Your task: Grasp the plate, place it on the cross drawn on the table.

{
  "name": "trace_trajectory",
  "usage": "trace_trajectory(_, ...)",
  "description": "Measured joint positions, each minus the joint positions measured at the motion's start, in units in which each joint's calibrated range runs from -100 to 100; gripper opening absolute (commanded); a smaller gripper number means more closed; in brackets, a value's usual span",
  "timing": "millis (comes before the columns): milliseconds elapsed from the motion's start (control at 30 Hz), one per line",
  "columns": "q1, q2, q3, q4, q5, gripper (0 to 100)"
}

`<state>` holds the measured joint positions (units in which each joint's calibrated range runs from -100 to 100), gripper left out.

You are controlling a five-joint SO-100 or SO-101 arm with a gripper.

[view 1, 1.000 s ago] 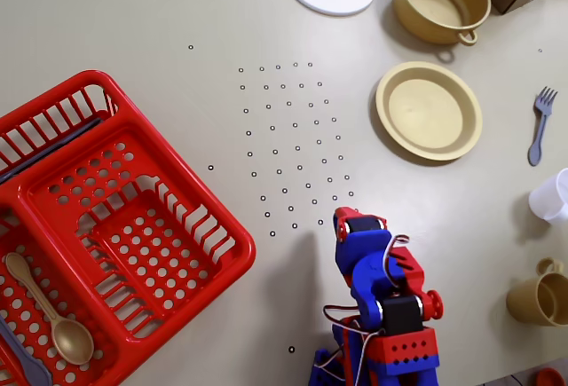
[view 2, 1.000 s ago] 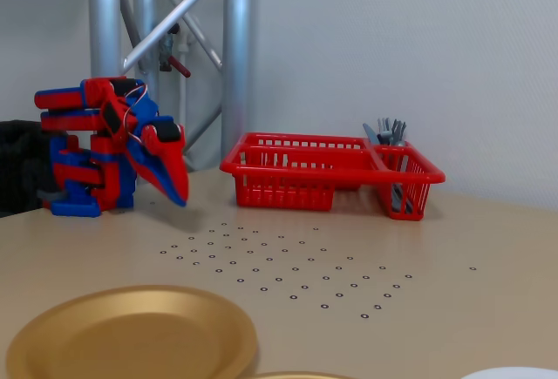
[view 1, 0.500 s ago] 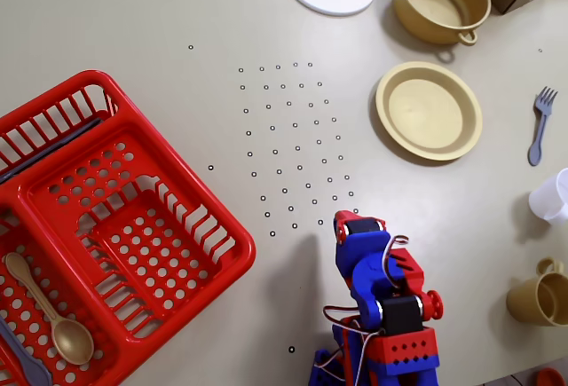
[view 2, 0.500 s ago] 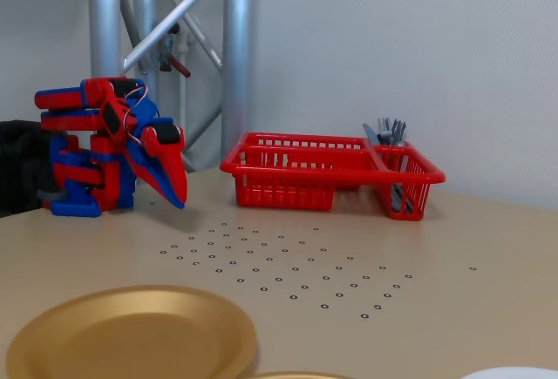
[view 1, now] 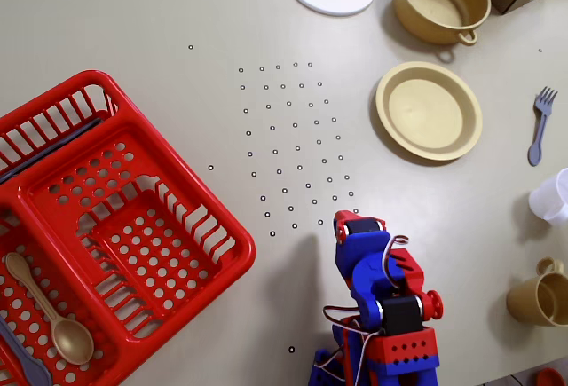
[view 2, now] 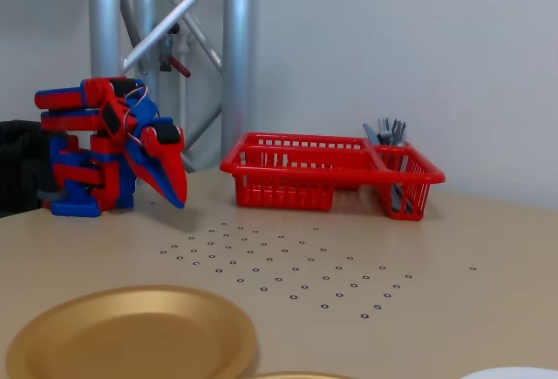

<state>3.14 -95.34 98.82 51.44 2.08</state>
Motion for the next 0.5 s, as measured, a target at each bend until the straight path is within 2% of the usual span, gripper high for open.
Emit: trace_trajectory(500, 0.0, 0.0, 0.0, 0.0, 0.2, 0)
